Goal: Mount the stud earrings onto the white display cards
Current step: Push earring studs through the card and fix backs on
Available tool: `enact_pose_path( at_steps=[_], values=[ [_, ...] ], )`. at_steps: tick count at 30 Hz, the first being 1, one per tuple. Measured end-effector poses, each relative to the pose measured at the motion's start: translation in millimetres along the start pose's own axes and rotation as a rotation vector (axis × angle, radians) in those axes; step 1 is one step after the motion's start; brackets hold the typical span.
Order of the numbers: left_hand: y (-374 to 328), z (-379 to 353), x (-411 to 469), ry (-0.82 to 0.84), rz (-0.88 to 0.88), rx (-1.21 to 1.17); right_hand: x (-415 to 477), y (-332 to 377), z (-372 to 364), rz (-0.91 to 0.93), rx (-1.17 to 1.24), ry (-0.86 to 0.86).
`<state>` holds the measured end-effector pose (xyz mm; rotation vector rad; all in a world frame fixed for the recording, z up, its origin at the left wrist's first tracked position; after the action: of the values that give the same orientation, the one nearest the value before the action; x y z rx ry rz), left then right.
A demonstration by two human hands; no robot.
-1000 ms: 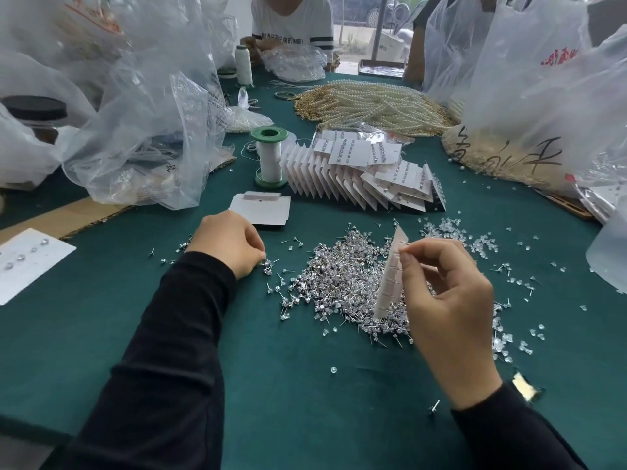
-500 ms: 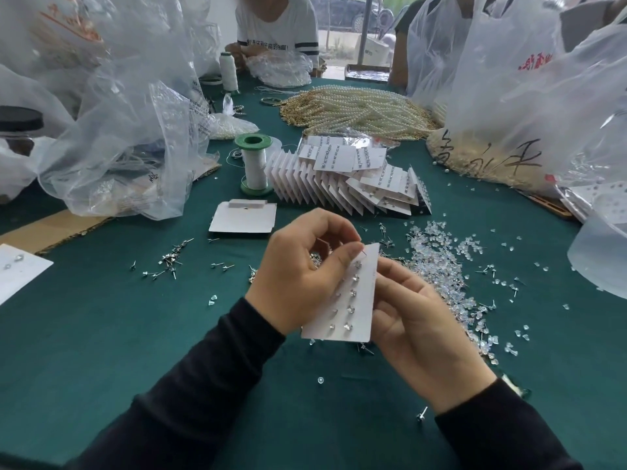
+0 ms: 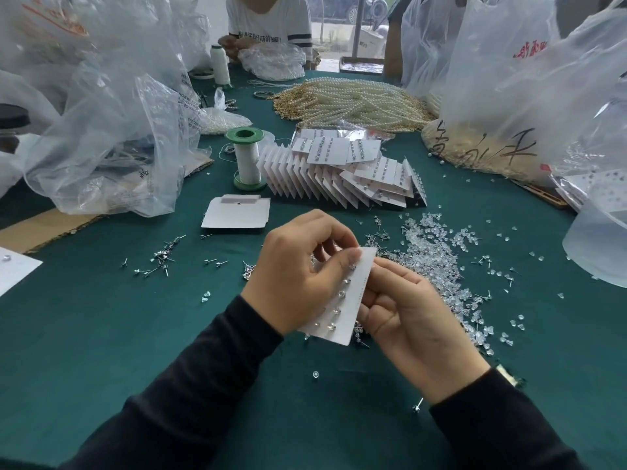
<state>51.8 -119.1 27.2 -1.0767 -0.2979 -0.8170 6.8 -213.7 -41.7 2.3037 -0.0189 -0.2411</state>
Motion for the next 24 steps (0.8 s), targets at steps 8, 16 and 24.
enact_pose_path(
  at_steps=[8, 16, 24],
  values=[
    [2.9, -7.0, -5.4, 0.009, 0.159, -0.156, -18.6, 38.5, 2.0, 0.619, -0.692, -0.268],
    [-6.6, -6.7, -6.3, -0.063, 0.025, -0.034, -22.8, 43.0, -3.2, 0.731, -0.713, -0.274],
    [-7.0, -5.0, -6.7, -0.108, -0.006, 0.09, -24.1, 44.0, -11.6, 0.76, -0.814, -0.163]
  ],
)
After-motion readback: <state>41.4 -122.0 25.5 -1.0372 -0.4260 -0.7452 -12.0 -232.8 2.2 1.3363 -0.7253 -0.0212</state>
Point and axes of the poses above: each hand's wrist, its own x-axis towards the middle knuckle, its own z-axis out of the back of the hand, y = z × x, the point moved 7 cm from there along x, towards the middle knuckle
